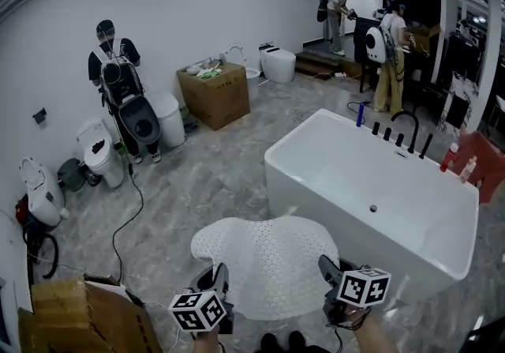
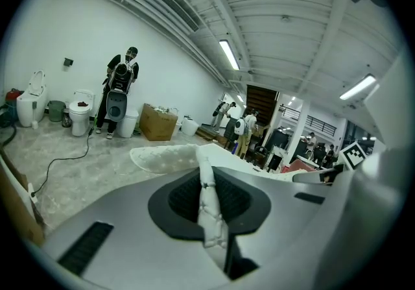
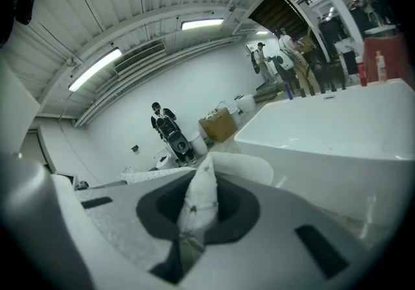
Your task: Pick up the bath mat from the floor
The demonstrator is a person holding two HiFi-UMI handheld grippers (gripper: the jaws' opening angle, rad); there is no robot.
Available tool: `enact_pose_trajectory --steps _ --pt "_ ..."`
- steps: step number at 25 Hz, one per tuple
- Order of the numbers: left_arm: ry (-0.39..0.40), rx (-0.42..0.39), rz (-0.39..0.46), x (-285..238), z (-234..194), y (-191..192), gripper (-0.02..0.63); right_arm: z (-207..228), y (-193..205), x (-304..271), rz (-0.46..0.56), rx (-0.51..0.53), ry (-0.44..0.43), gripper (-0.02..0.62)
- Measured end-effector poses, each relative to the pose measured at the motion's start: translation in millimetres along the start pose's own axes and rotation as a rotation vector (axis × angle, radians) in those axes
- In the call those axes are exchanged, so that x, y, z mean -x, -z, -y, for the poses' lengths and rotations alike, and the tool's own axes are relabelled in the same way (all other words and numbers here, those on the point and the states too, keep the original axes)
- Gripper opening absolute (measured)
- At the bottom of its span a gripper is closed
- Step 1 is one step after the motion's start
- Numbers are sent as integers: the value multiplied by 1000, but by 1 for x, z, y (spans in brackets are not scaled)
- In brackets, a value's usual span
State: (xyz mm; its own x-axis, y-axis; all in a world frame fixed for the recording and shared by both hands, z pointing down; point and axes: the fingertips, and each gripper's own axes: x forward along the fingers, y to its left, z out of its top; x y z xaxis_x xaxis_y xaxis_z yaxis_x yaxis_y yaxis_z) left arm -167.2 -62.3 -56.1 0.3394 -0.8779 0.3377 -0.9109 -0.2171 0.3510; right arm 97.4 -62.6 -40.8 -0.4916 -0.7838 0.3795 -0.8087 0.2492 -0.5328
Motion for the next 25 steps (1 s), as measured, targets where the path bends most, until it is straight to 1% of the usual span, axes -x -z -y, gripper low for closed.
enact_pose_trajectory --steps 4,16,25 --pt "4 2 9 2 -4 -3 26 -7 -1 -2 6 12 0 25" --pt "12 -9 21 -5 -4 -14 26 -8 -9 -8 13 34 12 25" --pt "15 -21 20 -16 -3 -20 28 -4 -13 -19 3 30 9 25"
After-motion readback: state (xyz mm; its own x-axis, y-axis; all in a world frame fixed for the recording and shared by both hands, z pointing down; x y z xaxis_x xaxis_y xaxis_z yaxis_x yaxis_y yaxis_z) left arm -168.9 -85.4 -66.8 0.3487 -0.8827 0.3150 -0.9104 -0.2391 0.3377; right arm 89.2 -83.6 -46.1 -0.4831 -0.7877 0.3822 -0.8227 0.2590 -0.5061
